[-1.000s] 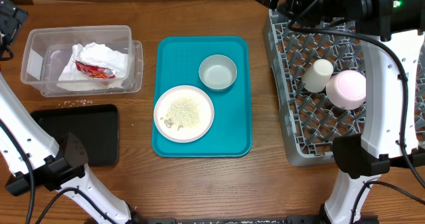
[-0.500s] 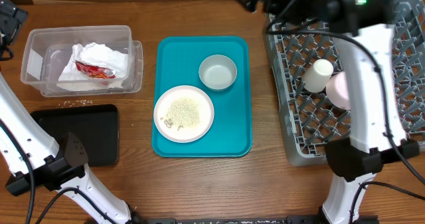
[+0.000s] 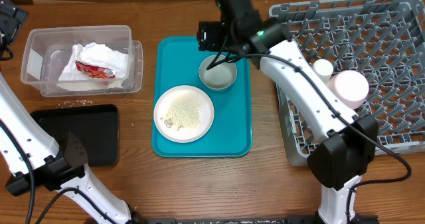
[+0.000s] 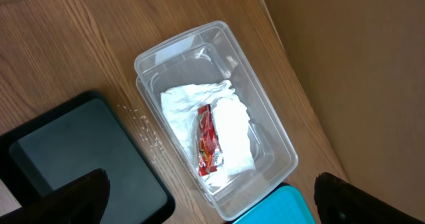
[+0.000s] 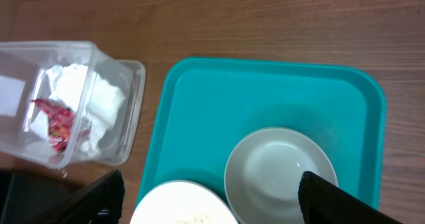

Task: Sort waste into correct bins and load items into the dishwasher
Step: 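Lower the right gripper onto the small white saucer on the tray, then grip the white saucer's rim with the right gripper and lift it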

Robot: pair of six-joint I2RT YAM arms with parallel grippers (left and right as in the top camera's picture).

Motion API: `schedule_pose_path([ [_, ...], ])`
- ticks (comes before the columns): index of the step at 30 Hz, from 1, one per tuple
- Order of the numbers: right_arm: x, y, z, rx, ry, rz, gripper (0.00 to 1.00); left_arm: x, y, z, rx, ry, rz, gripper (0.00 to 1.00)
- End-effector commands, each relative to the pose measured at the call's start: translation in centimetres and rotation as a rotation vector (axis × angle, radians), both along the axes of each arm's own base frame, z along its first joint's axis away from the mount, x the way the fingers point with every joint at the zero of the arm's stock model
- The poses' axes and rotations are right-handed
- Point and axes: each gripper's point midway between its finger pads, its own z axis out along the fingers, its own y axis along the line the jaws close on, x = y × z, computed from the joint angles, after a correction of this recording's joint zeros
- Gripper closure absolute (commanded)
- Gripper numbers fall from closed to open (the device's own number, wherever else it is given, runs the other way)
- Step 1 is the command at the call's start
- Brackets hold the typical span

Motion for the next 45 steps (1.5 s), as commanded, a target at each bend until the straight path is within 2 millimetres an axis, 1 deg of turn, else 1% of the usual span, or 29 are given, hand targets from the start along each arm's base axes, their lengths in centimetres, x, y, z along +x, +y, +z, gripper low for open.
schedule_pose_path([
  [1,1.1,-0.1,-2.4,-0.026,0.002,-0.051,0.15,0.3,0.0,-0.5,0.012,0.023,-0.018,0.0],
  [4,1.8,0.9,-4.5,-0.012,0.024,-0.069,0.21,0.3,0.0,-0.5,0.012,0.023,-0.018,0.0],
  [7,1.9,2.1,-6.8,-0.018,0.049,-0.064,0.21,0.3,0.0,-0.5,0.012,0.023,-0.018,0.0],
  [14,0.8,4.1,-11.9,-0.055,0.125,-0.052,0.22,0.3,0.0,-0.5,0.012,0.023,-0.018,0.0],
  [17,0.4,4.4,-13.4,-0.066,0.153,-0.074,0.27,0.3,0.0,-0.5,0.012,0.023,-0.018,0.0],
  [19,0.1,4.5,-14.0,-0.074,0.166,-0.088,0.28,0.3,0.0,-0.5,0.012,0.023,-0.018,0.0],
  [23,-0.6,4.7,-14.5,-0.107,0.17,-0.091,0.34,0.3,0.0,-0.5,0.012,0.023,-0.018,0.0],
  [26,-0.9,4.1,-15.1,-0.158,0.168,-0.139,0.36,0.3,0.0,-0.5,0.012,0.023,-0.018,0.0],
  [30,-1.2,4.1,-15.3,-0.178,0.16,-0.141,0.37,0.3,0.0,-0.5,0.012,0.023,-0.018,0.0],
  [33,-1.1,4.1,-15.5,-0.18,0.163,-0.148,0.4,0.3,0.0,-0.5,0.012,0.023,-0.018,0.0],
  [35,-1.1,4.0,-16.1,-0.186,0.169,-0.155,0.41,0.3,0.0,-0.5,0.012,0.023,-0.018,0.0],
  [40,-1.6,3.6,-18.7,-0.224,0.209,-0.153,0.41,0.3,0.0,-0.5,0.012,0.023,-0.018,0.0],
  [43,-1.6,3.4,-19.0,-0.236,0.213,-0.157,0.42,0.3,0.0,-0.5,0.012,0.023,-0.018,0.0],
  [45,-1.5,3.4,-18.9,-0.239,0.207,-0.161,0.45,0.3,0.0,-0.5,0.012,0.023,-0.018,0.0],
])
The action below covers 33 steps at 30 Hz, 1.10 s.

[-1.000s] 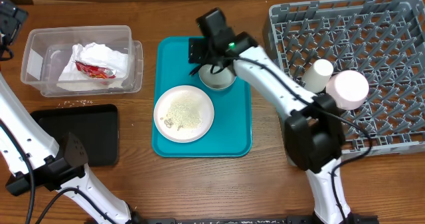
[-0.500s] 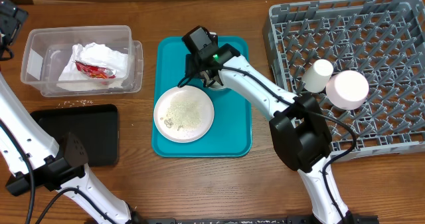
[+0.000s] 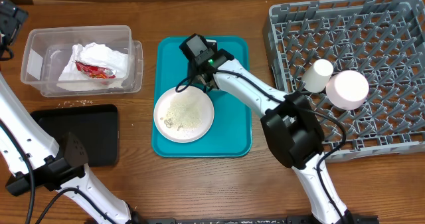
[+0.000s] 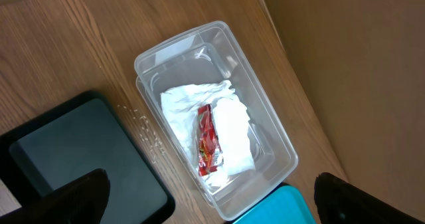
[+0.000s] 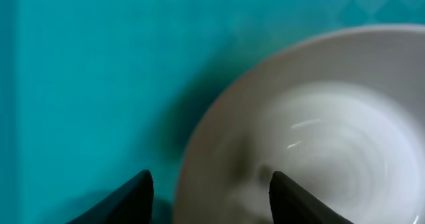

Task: Sort waste into correct bins and load items into the dishwasher
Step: 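Grip the white saucer's rim with the right gripper and lift it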

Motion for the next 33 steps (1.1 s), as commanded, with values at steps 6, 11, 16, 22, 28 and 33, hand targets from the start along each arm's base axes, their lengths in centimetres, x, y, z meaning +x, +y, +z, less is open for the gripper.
schedule_pose_path([
  [6,0.1,-0.3,-0.2,-0.021,-0.009,-0.02,0.54,0.3,0.0,-0.5,0.012,0.023,-0.018,0.0],
  [11,0.3,-0.2,0.5,-0.02,-0.01,-0.02,0.64,0.3,0.0,-0.5,0.012,0.023,-0.018,0.0],
  [16,0.3,-0.2,0.7,-0.019,-0.009,-0.02,0.65,0.3,0.0,-0.5,0.012,0.023,-0.018,0.0],
  [22,0.1,0.2,0.9,0.0,0.0,-0.009,0.64,0.3,0.0,-0.5,0.012,0.023,-0.018,0.0],
  [28,0.4,0.4,2.1,0.004,-0.007,-0.008,0.55,0.3,0.0,-0.5,0.012,0.023,-0.018,0.0],
  [33,0.7,0.6,3.0,0.002,-0.02,0.014,0.58,0.3,0.0,-0.5,0.012,0.023,-0.018,0.0],
])
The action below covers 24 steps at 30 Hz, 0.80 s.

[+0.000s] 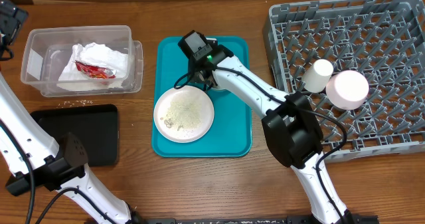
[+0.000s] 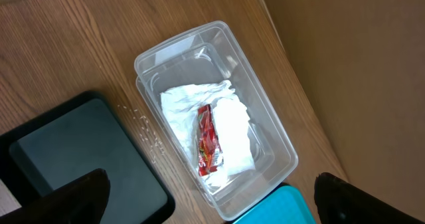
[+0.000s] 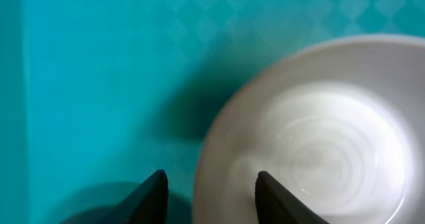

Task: Sort waste into correct bins and load items into the dishwasher
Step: 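Grip the white saucer's rim with the right gripper and lift it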

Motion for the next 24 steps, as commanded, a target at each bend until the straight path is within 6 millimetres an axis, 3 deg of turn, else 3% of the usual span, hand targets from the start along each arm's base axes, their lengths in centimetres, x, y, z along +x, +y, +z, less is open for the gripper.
schedule_pose_path([
  [1,0.57,0.68,1.27,0.017,-0.029,0.015,0.6,0.29,0.04,-0.53,0.012,0.023,-0.018,0.0],
  [6,0.55,0.67,1.25,0.017,-0.029,0.015,0.72,0.29,0.04,-0.53,0.012,0.023,-0.018,0.0],
  [11,0.51,0.63,1.15,0.015,-0.027,0.014,0.74,0.29,0.04,-0.53,0.012,0.023,-0.018,0.0],
  [15,0.52,0.64,1.16,0.016,-0.027,0.014,0.84,0.29,0.04,-0.53,0.012,0.023,-0.018,0.0],
  [24,0.43,0.58,1.47,0.014,-0.025,0.014,0.92,0.29,0.04,-0.53,0.012,0.023,-0.018,0.0],
])
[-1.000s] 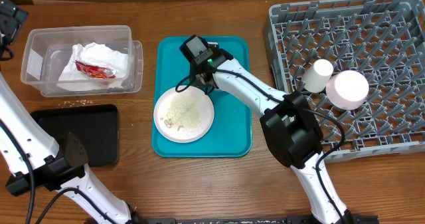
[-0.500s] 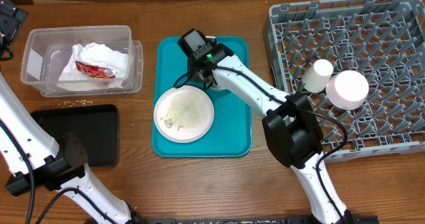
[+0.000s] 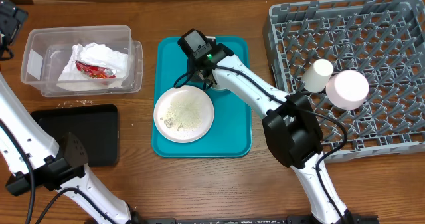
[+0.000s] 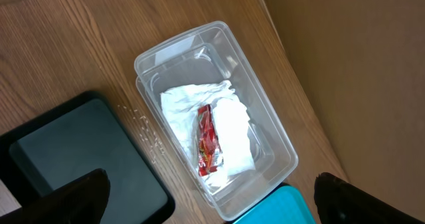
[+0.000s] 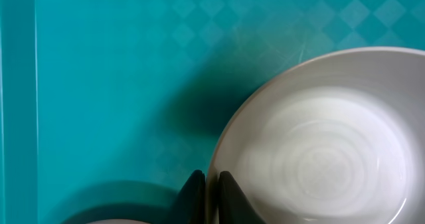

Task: Sort waste into correct bins and load items into the dishwasher
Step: 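Grip the white saucer's rim with the right gripper and lift it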

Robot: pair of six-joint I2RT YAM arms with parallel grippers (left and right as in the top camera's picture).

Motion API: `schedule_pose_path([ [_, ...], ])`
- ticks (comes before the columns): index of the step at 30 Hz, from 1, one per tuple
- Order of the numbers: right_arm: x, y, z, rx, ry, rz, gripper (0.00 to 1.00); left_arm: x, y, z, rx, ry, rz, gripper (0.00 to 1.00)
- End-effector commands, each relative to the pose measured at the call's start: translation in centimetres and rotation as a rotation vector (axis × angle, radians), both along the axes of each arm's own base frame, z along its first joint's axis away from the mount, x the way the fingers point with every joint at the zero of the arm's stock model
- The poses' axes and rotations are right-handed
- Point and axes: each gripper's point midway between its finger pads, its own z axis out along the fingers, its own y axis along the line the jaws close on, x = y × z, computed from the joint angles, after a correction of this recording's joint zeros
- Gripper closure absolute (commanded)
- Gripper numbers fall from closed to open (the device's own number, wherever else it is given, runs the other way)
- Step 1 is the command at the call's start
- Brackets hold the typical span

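A pale grey bowl (image 5: pixel 319 151) sits on the teal tray (image 5: pixel 99 84). My right gripper (image 5: pixel 211 197) is shut on the bowl's left rim, one finger inside and one outside. From overhead the right gripper (image 3: pixel 204 76) and its arm hide most of the bowl. Next to it on the tray (image 3: pixel 236 134) lies a white plate (image 3: pixel 184 113) with crumbs. The grey dish rack (image 3: pixel 372 38) stands at the right. My left gripper (image 4: pixel 212 196) hangs open, high over the clear bin (image 4: pixel 219 117), holding nothing.
The clear bin (image 3: pixel 80 58) holds crumpled white paper and a red wrapper (image 4: pixel 207 147). A black tray (image 3: pixel 86 131) lies in front of it, with crumbs scattered between them. A pink cup (image 3: pixel 350 89) and a white cup (image 3: pixel 317 72) lie in the rack.
My right gripper's fingers stood apart on either side of the bowl's left rim; now they are shut on that rim. The left arm has not moved.
My right gripper was open high above the tray, with the bowl below it. Then it was down at the bowl's left rim, fingers wide apart. The gap was narrower a moment later, and now the fingers pinch the rim. The left arm stayed still.
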Motion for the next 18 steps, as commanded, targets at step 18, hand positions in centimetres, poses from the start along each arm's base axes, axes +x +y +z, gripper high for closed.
schedule_pose_path([
  [18,1.9,-5.4,18.1,0.104,-0.151,-0.097,0.96,0.3,0.0,-0.5,0.012,0.023,-0.018,0.0],
])
